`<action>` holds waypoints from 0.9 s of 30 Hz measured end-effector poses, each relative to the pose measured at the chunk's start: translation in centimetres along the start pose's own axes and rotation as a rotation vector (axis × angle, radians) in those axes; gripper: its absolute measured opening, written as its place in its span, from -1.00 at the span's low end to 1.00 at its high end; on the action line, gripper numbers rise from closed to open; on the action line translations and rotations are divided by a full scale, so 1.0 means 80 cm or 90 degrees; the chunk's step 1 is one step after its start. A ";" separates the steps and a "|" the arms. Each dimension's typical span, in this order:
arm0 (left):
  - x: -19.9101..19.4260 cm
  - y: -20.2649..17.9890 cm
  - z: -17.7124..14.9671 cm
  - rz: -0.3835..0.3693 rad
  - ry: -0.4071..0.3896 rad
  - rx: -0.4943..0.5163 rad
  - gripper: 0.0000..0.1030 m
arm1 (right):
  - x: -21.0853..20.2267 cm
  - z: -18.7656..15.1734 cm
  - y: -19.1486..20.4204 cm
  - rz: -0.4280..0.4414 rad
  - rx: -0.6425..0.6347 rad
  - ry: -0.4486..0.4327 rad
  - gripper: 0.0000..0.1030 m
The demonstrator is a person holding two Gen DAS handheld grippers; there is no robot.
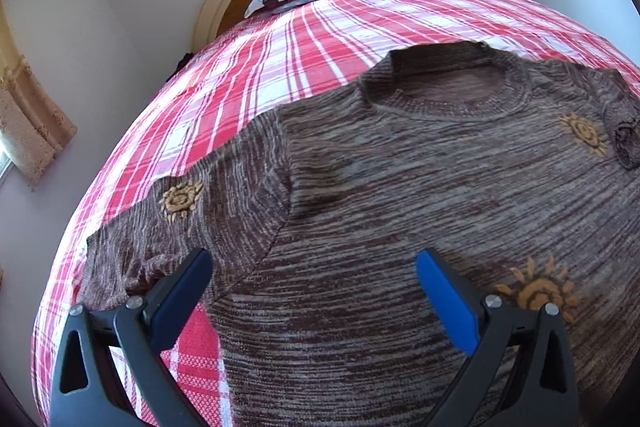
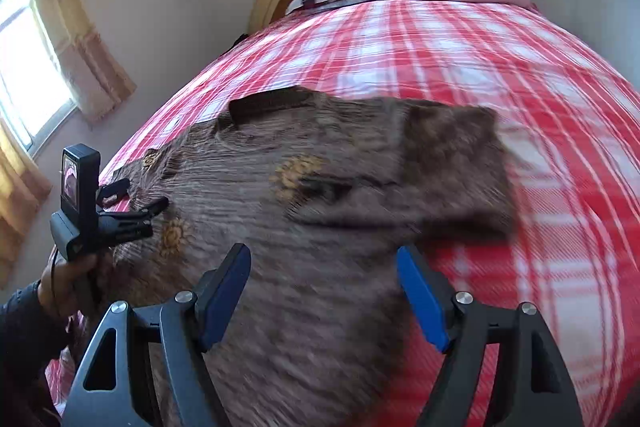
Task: Fold small clothes
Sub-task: 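Grasp the sleeve cuff with the left tool and lift it across the body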
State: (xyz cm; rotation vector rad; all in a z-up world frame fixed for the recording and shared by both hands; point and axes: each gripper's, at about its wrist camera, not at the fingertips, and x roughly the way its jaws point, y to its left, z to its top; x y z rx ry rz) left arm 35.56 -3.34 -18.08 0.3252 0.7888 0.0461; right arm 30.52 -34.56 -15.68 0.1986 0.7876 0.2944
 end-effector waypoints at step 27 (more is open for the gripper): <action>-0.031 -0.254 0.106 -0.240 -0.006 0.089 0.59 | -0.049 -0.054 -0.067 -0.043 0.090 -0.101 0.48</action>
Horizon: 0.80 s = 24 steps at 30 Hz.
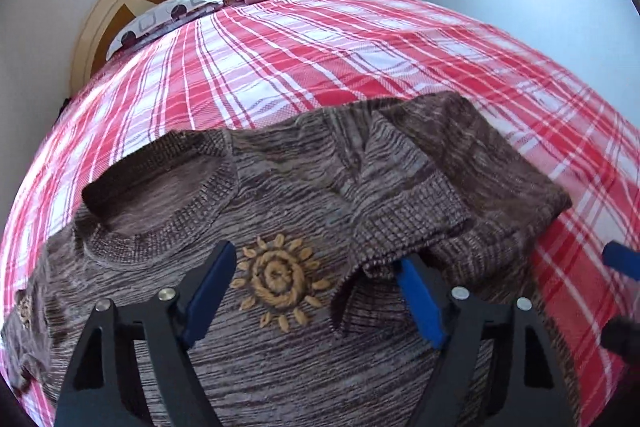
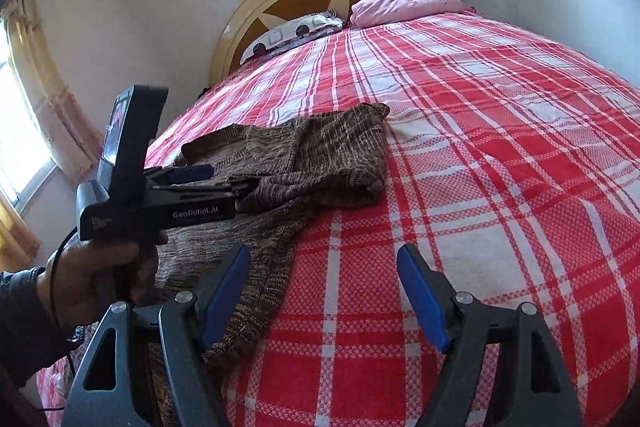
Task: Fold small clothes
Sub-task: 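Grasp the sleeve cuff with the left tool and lift it across the body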
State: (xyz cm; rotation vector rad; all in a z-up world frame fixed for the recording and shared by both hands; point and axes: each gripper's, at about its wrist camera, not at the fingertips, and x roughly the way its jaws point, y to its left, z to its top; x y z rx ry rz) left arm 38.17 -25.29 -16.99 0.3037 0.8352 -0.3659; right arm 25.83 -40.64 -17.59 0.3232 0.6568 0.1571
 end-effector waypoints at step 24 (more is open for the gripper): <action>0.004 0.036 0.010 -0.213 0.011 -0.134 -0.74 | 0.012 -0.001 -0.007 -0.010 0.012 0.023 0.48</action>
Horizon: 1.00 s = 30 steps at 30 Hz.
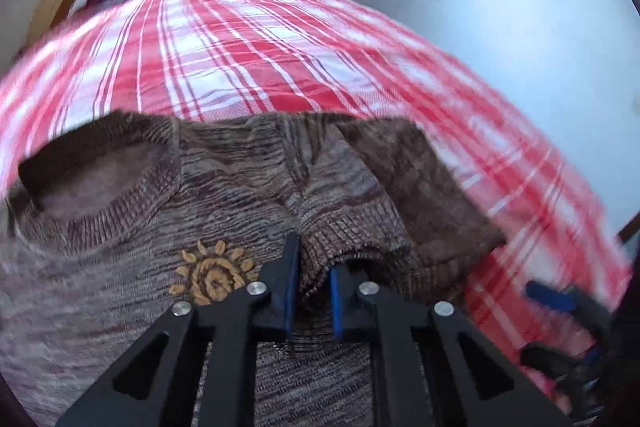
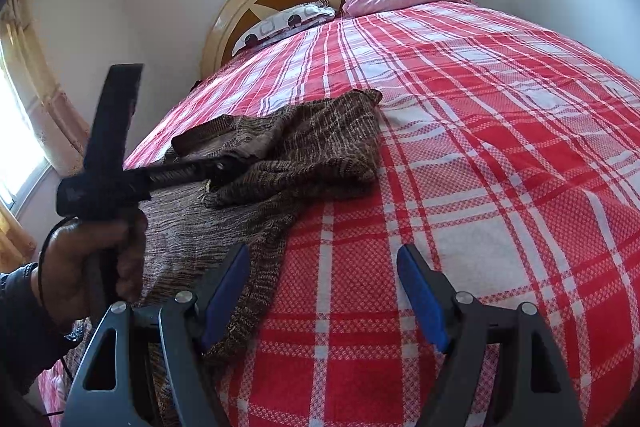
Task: Fold small clothes
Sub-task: 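Grasp the sleeve cuff with the left tool and lift it across the body, then lay the held sleeve across the chest near the collar, open left tool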
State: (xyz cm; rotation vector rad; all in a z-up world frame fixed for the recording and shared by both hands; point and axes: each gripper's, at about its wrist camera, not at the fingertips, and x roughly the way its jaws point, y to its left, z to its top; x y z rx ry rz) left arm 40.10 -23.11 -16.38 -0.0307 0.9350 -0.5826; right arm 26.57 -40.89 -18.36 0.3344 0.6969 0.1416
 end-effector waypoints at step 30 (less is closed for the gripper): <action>-0.043 0.185 -0.057 -0.124 -0.001 -0.366 -0.74 | 0.004 -0.001 -0.001 0.003 0.000 0.007 0.50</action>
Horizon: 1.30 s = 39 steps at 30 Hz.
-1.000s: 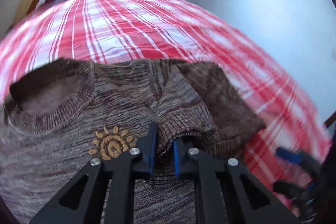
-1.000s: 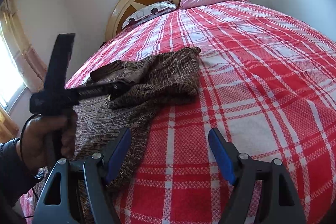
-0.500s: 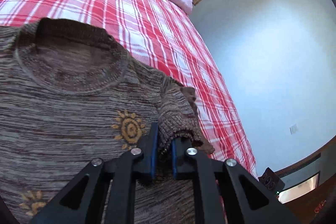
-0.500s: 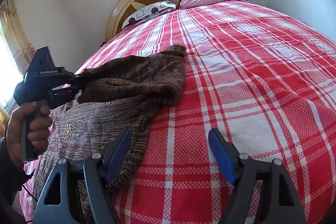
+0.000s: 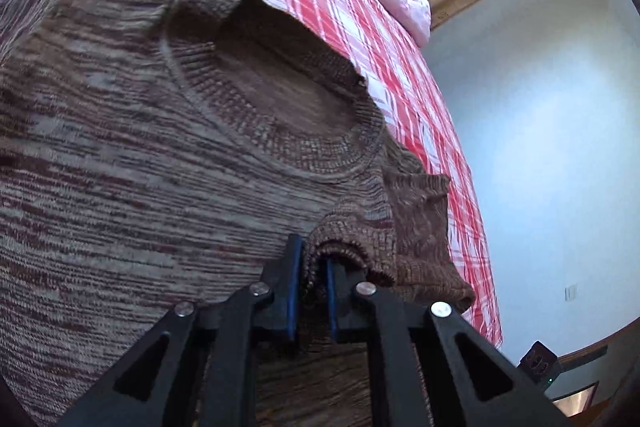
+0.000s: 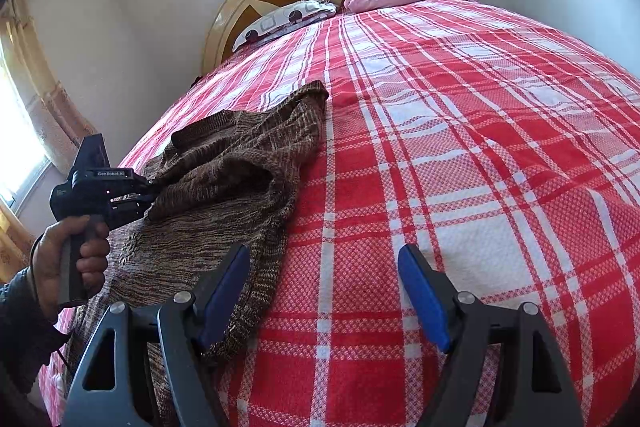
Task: Fold small clothes
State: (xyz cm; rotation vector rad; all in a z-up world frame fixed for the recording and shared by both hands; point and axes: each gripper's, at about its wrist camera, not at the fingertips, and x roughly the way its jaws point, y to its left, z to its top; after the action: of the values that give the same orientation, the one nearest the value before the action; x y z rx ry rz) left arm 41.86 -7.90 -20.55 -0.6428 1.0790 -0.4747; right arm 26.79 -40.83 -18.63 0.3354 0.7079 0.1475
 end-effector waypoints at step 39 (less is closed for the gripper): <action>-0.066 -0.017 -0.088 0.135 -0.081 0.141 0.38 | -0.107 -0.153 0.094 -0.029 -0.081 0.102 -0.93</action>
State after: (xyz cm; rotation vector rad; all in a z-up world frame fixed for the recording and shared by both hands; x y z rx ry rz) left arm 33.22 -7.27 -18.49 -0.3536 0.9453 -0.3584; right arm 12.12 -32.78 -19.43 0.1862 0.8602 0.1766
